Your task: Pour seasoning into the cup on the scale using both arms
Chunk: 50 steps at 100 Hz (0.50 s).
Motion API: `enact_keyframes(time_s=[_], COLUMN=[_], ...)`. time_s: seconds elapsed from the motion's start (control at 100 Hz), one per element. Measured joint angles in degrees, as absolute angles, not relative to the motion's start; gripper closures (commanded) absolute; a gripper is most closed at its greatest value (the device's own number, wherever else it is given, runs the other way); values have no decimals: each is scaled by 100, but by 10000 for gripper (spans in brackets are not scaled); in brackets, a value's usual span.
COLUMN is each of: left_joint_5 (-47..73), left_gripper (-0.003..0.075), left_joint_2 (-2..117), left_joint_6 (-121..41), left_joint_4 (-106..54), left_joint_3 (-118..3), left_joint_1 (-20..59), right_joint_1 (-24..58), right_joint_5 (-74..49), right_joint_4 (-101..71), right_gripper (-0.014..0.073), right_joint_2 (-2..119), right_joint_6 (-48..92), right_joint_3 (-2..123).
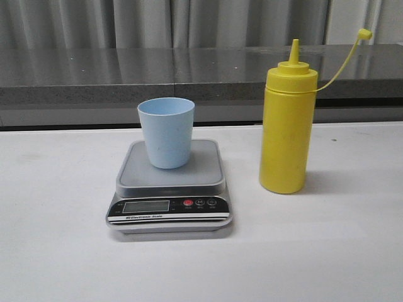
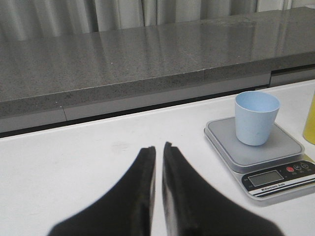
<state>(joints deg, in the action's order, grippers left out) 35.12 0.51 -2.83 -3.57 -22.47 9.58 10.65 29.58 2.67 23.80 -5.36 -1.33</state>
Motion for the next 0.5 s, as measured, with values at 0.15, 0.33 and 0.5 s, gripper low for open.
enact_keyframes(time_s=[0.15, 0.33, 0.5], left_joint_5=[3512, 3512, 3512], left_gripper=[682, 682, 682], left_joint_2=[51, 51, 51], left_joint_6=[-283, -283, -283], left_joint_4=[-357, -357, -357], left_joint_3=[-2247, -2247, -2247], left_joint_1=[958, 958, 958], right_joint_1=[538, 73, -111], right_joint_5=[2494, 1725, 711], right_joint_4=[557, 647, 669], right_gripper=[661, 661, 661], right_joint_2=[1714, 967, 181], right_joint_6=[-685, -889, -931], right_joint_3=[-137, -137, -137])
